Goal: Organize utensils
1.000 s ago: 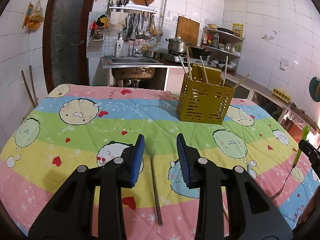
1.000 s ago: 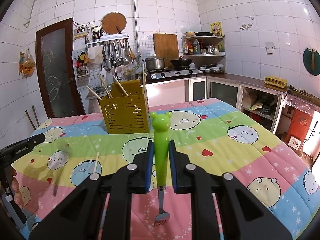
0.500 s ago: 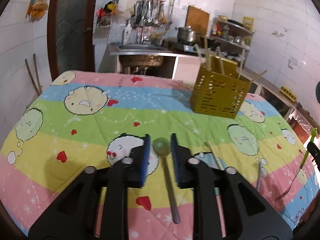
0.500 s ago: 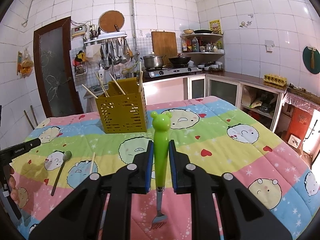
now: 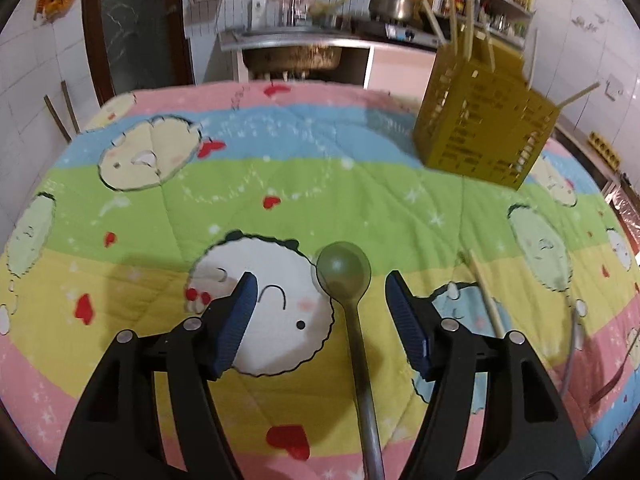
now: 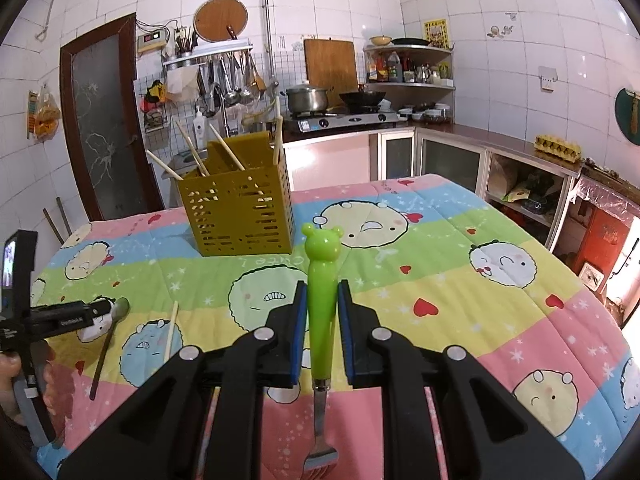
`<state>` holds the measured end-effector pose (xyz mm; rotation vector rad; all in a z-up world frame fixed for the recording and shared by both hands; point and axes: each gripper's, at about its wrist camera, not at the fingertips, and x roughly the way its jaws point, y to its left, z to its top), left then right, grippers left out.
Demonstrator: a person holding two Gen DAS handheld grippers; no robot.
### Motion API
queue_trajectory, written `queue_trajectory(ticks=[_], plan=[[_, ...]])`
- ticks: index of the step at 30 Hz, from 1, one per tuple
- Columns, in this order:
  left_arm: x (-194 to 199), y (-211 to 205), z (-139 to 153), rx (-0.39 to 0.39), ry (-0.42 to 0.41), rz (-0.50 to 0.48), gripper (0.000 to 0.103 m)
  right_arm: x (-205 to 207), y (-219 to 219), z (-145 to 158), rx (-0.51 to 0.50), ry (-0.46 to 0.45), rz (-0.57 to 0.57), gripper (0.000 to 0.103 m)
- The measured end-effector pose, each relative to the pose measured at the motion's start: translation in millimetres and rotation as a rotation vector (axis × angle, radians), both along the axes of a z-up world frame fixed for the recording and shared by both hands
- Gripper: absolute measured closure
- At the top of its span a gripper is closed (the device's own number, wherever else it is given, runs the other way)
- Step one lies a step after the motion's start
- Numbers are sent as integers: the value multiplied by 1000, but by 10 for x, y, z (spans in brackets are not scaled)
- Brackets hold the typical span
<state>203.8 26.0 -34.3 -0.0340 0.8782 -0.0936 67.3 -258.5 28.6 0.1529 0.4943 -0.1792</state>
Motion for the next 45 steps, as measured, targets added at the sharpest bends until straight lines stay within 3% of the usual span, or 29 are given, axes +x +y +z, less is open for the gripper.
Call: queue_trajectory(ticks=[8, 15, 21, 37, 45], plan=[[230, -103, -153, 1, 57, -2, 39, 127, 1, -19, -2, 13, 10, 87], [326, -180, -213, 27, 71, -21, 68, 199, 41, -41, -9, 24, 22, 87], [322, -178, -167, 21, 54, -26, 68, 242, 77, -36, -10, 29, 28, 87], [-164, -248, 662, 5, -268, -65, 68, 208, 96, 138, -16, -32, 24, 87], [-269, -312, 907, -8, -355, -84, 68, 269, 111, 256, -22, -66, 24, 87]])
